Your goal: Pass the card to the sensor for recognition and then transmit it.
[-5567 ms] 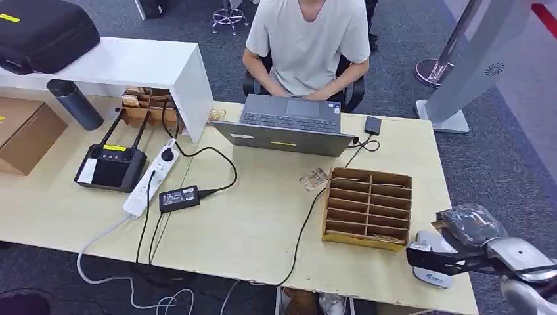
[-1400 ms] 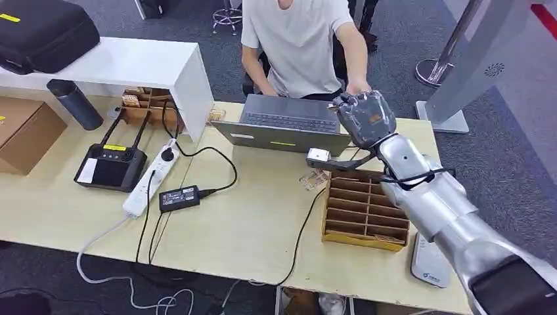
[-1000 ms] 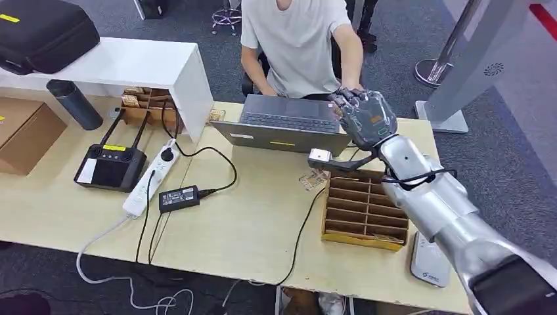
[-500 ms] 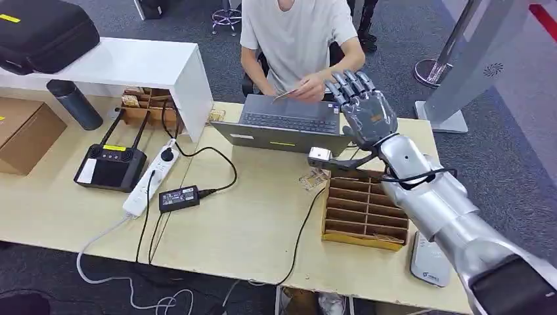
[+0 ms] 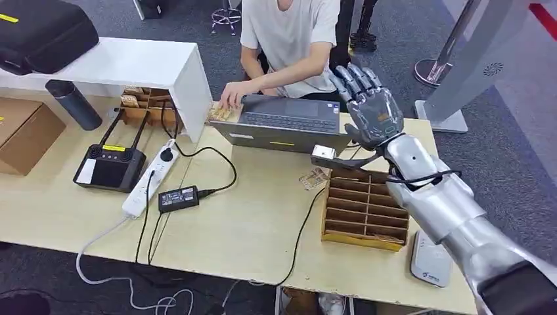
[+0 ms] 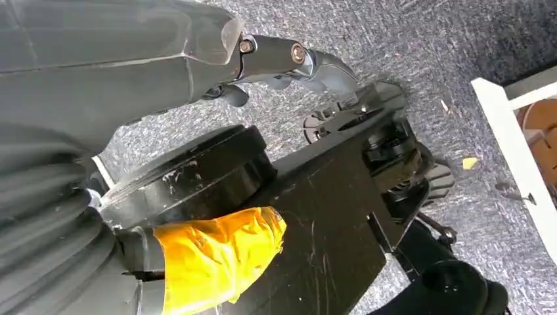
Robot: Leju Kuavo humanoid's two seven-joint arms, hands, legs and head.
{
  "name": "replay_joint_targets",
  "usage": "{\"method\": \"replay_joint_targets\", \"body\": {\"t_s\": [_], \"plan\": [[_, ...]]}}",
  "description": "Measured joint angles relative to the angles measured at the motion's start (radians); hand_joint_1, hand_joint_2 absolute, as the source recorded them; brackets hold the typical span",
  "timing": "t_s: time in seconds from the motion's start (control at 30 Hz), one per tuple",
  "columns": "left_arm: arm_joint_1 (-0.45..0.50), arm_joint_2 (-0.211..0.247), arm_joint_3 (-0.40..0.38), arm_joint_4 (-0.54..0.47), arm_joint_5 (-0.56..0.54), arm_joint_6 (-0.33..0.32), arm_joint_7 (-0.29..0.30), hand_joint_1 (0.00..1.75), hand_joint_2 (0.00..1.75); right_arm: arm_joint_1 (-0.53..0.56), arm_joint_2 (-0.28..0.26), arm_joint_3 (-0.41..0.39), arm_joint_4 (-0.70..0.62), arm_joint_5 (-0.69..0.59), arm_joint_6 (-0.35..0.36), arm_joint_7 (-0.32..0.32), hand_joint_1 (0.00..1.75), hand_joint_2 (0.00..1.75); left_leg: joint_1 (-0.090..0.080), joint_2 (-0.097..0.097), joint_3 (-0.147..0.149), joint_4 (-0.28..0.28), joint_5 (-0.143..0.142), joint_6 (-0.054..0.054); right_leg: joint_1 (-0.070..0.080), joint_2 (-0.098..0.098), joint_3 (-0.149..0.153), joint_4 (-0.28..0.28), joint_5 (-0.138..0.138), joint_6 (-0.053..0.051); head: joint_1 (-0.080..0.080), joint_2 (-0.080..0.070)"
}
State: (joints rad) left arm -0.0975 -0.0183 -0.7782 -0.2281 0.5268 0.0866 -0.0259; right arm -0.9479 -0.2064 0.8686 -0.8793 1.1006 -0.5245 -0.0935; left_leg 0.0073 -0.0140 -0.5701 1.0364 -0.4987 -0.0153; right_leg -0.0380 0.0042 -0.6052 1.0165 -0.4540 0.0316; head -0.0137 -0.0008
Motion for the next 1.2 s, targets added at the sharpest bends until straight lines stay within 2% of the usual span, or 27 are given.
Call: {"method": "replay_joint_targets", "body": {"t_s": [0.1,0.37,0.63,0.93,1.03,1.2], "plan": [[0.001,0.0,0.0,0.0,0.004,0.0,-0.002,0.0,1.75,0.019,-0.021,-0.012,-0.051,-0.006,0.002,0.004,0.0,1.75,0.0,0.0,0.0,0.0,0.0,0.0,0.0,0.0,0.0,0.0,0.0,0.0,0.0,0.0],[0.019,0.001,0.0,0.0,0.034,0.007,-0.022,0.0,1.75,0.132,-0.142,-0.072,-0.335,-0.011,0.004,0.021,0.0,1.75,0.0,0.0,-0.001,0.0,0.0,0.0,0.0,0.0,0.0,0.0,0.0,0.0,0.0,0.0],[0.021,0.0,0.004,0.0,0.048,0.018,-0.028,0.0,1.75,0.185,-0.191,-0.095,-0.446,-0.011,0.001,0.022,0.0,1.75,0.0,-0.001,0.0,0.0,0.0,0.0,0.0,-0.001,0.0,0.0,0.0,0.0,0.0,0.0],[0.029,0.0,0.016,0.0,0.07,0.05,-0.05,0.0,1.75,0.343,-0.284,-0.168,-0.65,-0.006,-0.024,0.028,0.0,1.75,0.001,-0.001,-0.001,0.0,-0.001,0.0,0.001,-0.001,0.0,-0.001,-0.001,0.0,0.0,0.0],[0.031,0.0,0.021,0.0,0.081,0.043,-0.052,0.0,1.75,0.381,-0.304,-0.188,-0.688,-0.005,-0.039,0.031,0.0,1.75,0.001,-0.001,-0.001,0.0,-0.001,0.0,0.001,-0.002,0.0,-0.001,-0.001,0.0,0.0,0.0],[0.042,-0.001,0.04,0.0,0.116,0.026,-0.064,0.0,1.75,0.515,-0.339,-0.249,-0.769,0.008,-0.075,0.037,0.0,1.75,0.001,-0.001,-0.001,0.0,-0.001,0.001,0.001,-0.002,0.0,-0.002,-0.001,0.0,0.0,0.0]]}}
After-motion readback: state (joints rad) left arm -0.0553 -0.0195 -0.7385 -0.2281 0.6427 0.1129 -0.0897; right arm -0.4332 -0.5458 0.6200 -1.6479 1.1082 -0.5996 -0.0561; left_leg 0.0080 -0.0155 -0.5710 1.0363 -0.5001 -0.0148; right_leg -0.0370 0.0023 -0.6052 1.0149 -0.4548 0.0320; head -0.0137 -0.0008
